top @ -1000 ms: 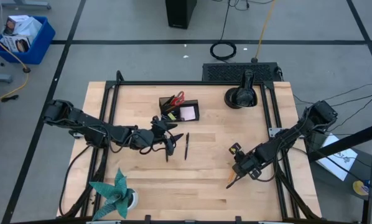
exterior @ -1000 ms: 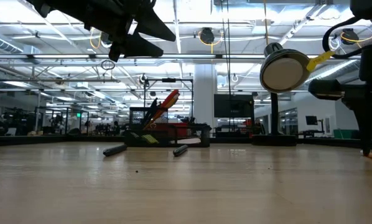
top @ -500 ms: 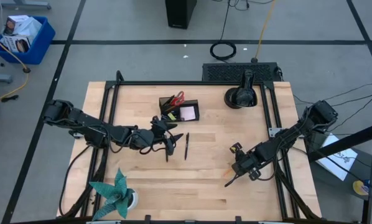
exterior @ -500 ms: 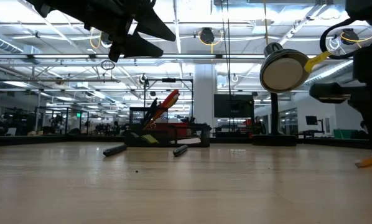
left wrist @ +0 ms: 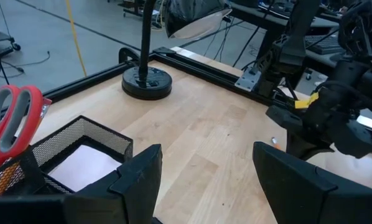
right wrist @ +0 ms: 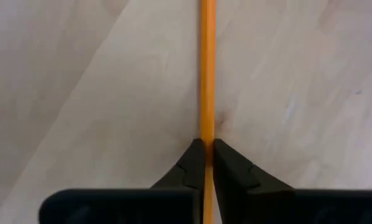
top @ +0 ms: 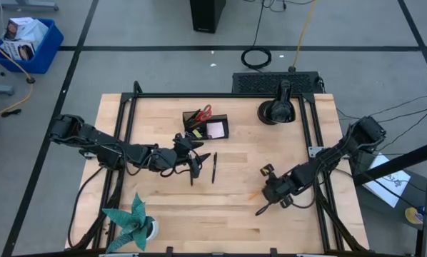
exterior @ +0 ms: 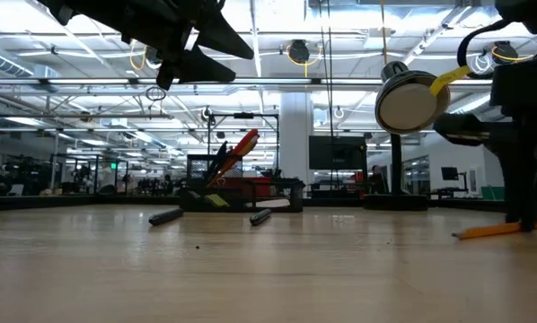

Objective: Pick and place office supplies into organizer
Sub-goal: Put the orange pencil into the black desk organizer

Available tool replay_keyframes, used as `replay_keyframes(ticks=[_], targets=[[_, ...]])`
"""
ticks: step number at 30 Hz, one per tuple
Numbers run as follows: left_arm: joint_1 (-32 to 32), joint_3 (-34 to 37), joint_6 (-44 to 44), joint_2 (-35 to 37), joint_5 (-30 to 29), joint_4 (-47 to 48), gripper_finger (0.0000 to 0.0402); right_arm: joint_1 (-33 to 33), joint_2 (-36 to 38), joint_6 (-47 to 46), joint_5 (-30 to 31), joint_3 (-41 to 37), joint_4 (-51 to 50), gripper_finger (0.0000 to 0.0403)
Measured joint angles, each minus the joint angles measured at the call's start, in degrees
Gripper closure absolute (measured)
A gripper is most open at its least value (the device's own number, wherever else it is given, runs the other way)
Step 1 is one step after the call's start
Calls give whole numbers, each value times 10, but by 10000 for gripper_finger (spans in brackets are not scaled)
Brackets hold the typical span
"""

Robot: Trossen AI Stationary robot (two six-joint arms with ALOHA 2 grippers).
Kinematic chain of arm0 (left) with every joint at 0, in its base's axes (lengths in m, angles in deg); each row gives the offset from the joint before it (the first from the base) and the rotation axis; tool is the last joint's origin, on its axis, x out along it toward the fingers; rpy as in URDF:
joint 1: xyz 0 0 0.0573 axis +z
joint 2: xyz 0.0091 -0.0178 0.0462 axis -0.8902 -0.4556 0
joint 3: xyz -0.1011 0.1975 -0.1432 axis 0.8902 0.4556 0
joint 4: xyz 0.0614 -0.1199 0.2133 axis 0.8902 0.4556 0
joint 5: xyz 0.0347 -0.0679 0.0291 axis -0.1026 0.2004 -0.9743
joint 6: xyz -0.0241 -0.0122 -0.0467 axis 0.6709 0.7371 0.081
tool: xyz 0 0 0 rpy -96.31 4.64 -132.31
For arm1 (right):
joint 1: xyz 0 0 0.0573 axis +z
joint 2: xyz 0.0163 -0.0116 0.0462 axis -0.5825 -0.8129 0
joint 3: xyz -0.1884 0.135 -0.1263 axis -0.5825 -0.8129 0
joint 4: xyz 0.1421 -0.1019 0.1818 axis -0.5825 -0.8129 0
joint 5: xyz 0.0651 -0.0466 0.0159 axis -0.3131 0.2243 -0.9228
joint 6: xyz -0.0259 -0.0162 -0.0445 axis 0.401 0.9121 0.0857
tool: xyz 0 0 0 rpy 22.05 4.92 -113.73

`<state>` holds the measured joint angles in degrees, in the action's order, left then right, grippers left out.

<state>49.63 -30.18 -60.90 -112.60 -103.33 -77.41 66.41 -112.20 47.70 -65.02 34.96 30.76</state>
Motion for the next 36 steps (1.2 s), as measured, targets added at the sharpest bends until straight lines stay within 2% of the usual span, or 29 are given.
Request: replay_keyframes(ticks=[8, 14, 16, 19, 22, 26, 32, 36], targets=[[2, 0, 22, 0, 0, -11, 144, 19, -1, 58, 86, -1, 67, 397], [2, 0, 63, 0, 25, -19, 144, 33, 0, 92, 92, -1, 80, 403], [5, 0, 101, 0, 60, -25, 144, 39, 0, 110, 94, -1, 88, 402], [16, 0, 171, 0, 150, -25, 144, 49, 0, 152, 122, 0, 111, 403], [26, 0, 272, 0, 230, -23, 144, 59, 1, 212, 162, 0, 146, 403], [31, 0, 378, -12, 298, -12, 144, 75, 1, 290, 234, 0, 212, 402], [31, 1, 466, -21, 301, -20, 144, 94, 1, 426, 272, 1, 326, 402], [30, 0, 514, -41, 297, -70, 144, 100, 1, 502, 284, 1, 402, 402]])
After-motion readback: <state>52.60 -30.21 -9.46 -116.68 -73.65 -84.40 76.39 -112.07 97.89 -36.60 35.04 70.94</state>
